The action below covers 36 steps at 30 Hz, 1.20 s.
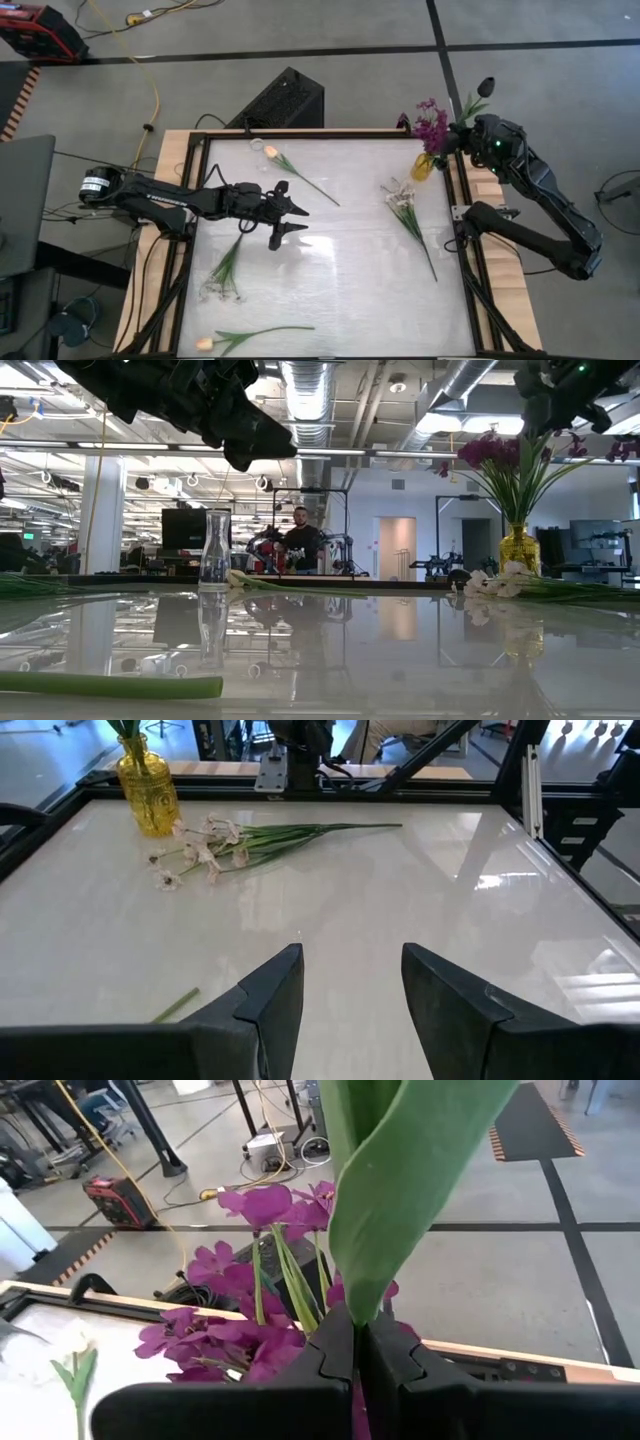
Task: Sort flowers into vase by color
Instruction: Put the black tulip into the yellow vase
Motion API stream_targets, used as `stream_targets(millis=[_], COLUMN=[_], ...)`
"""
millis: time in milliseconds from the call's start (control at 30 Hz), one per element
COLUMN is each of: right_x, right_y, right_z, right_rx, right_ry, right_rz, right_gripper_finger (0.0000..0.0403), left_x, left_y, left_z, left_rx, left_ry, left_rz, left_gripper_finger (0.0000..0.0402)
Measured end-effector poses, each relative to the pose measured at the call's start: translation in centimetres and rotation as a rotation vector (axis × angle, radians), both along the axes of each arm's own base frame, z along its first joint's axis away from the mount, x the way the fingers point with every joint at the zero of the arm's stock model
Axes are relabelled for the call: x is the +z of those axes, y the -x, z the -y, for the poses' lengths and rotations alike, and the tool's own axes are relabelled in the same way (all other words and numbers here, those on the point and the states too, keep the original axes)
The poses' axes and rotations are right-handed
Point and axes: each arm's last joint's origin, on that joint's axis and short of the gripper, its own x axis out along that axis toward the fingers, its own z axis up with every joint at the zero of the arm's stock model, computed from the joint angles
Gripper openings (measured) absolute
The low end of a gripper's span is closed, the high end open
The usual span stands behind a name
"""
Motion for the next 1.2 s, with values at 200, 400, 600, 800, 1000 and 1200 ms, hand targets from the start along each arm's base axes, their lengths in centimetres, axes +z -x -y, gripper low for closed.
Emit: stream_targets(millis=[200,400,600,800,1000,1200], right_x=[-0.1,-0.8,-1.0,-1.0,-1.3,-1.5], right_y=[0.0,0.0,0.0,0.0,-0.3,-0.7], right_z=[0.0,0.0,0.0,0.0,0.3,0.7], right_rx=[-0.005,-0.009,-0.010,-0.011,-0.015,-0.015], right_ry=[-0.014,-0.066,-0.089,-0.092,-0.122,-0.138], right_rz=[0.004,-0.033,-0.050,-0.053,-0.069,-0.084], right_gripper_finger=[0.0029,0.0029,0.0030,0.0030,0.0030,0.0030], left_x=[-0.1,-0.1,-0.1,-0.1,-0.1,-0.1], left_y=[0.0,0.0,0.0,0.0,0.0,0.0], left_z=[0.0,0.0,0.0,0.0,0.0,0.0], left_rx=[0.000,0.000,0.000,0.000,-0.001,-0.001], left_ry=[0.001,0.001,0.000,0.000,-0.004,-0.004], left_rz=[-0.010,-0.011,-0.012,-0.013,-0.013,-0.014], left_gripper_finger=[0.0158,0.0158,0.0158,0.0158,0.0158,0.0158])
